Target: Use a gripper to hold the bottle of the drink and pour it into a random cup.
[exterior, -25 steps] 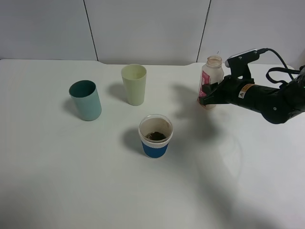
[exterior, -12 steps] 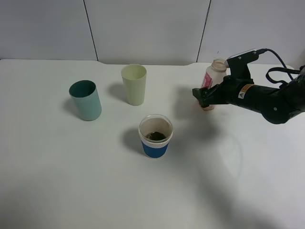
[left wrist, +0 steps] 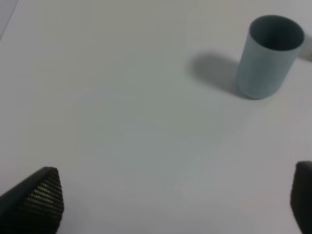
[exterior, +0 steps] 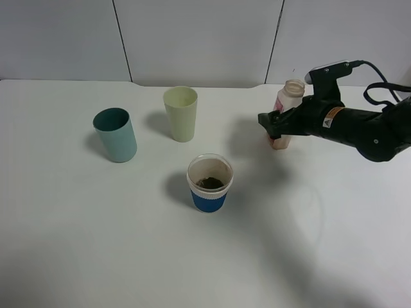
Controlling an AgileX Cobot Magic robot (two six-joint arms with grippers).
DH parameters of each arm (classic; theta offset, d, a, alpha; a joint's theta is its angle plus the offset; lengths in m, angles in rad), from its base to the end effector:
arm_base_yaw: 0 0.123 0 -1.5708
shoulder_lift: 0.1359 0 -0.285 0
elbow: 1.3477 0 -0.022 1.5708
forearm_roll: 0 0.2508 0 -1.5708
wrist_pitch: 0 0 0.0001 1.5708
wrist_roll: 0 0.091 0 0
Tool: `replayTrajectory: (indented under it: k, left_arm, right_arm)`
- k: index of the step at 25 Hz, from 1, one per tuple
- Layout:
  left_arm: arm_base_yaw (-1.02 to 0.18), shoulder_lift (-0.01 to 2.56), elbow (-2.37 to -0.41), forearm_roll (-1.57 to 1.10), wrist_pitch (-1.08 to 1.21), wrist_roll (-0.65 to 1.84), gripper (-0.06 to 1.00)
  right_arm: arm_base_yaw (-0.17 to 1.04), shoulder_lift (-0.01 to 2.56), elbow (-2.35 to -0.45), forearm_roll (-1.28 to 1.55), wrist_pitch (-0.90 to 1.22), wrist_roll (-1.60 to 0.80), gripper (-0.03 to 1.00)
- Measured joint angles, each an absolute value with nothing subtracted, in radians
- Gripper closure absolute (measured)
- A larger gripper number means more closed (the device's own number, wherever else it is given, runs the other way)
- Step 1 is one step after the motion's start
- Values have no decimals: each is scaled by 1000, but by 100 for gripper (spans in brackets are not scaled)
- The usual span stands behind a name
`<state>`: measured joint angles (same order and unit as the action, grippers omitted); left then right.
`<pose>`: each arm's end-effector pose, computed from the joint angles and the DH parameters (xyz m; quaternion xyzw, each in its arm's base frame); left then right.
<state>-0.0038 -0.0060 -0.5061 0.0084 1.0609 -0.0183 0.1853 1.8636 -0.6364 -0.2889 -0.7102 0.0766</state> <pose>-0.0065 0.0007 0.2789 -0.0064 0.8501 -0.0016 0.5266 0.3150 0.0762 0.1245 -0.1876 0.8239 0.0897 0.5272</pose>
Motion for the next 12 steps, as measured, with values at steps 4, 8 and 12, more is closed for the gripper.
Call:
replayTrajectory:
  k: [4, 8, 12]
  left_arm:
    - [-4, -6, -506, 8, 1061, -18, 2]
    - [-4, -6, -506, 8, 1061, -18, 2]
    - [-4, -6, -506, 8, 1061, -18, 2]
  right_arm:
    - [187, 1744, -635, -289, -649, 105, 4]
    - [187, 1579, -634, -288, -554, 110, 4]
    - [187, 1409, -634, -288, -508, 111, 4]
